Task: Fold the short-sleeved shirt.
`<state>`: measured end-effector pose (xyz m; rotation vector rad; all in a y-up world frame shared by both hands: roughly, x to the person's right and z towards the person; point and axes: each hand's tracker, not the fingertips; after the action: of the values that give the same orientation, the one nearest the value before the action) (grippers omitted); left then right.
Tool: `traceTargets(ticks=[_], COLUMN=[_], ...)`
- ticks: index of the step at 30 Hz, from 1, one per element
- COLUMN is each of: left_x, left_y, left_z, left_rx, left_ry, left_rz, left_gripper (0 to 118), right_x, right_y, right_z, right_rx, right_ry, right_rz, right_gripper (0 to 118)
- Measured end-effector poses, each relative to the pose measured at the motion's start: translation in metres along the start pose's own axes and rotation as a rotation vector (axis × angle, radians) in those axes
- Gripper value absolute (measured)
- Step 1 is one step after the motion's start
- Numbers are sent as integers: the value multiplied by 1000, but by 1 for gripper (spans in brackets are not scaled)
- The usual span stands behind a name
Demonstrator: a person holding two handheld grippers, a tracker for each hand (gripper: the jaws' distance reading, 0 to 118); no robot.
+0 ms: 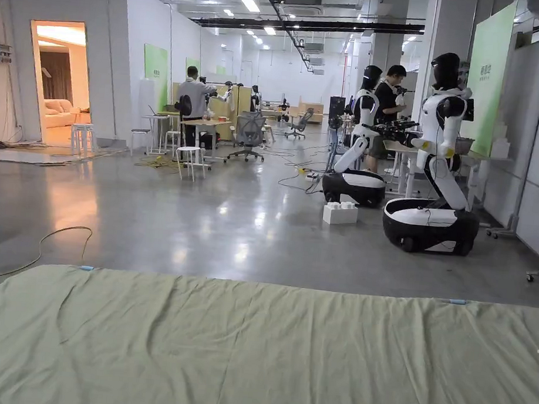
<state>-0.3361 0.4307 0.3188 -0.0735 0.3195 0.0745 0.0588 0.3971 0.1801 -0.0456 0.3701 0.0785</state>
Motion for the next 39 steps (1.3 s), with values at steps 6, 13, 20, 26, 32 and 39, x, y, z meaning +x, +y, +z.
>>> traceTargets(ticks=[6,13,20,26,32,39], left_x=[0,-20,-85,-130,-148,-167], left_y=[0,-8,-38,-99,-172,-225], left_z=[3,-10,-48,-149,-272,-343], left_rx=[8,-58,-219,-390,-639,-781], left_ry=[-15,59,157,149,191,236], left_rz=[-28,65,184,141,-3,-66], left_gripper=[3,6,68,73,73,72], right_x=[-6,-4,-7,-14,-20,-22], right_y=[-3,-16,-44,-64,-76,-86], right_z=[-3,-6,-13,-30,-47,-65], right_rx=[-5,-71,-206,-317,-404,-481], right_ry=[5,20,40,53,13,-5], right_rz=[-19,-74,-60,-61,-164,-146], right_gripper=[0,0,0,0,0,0])
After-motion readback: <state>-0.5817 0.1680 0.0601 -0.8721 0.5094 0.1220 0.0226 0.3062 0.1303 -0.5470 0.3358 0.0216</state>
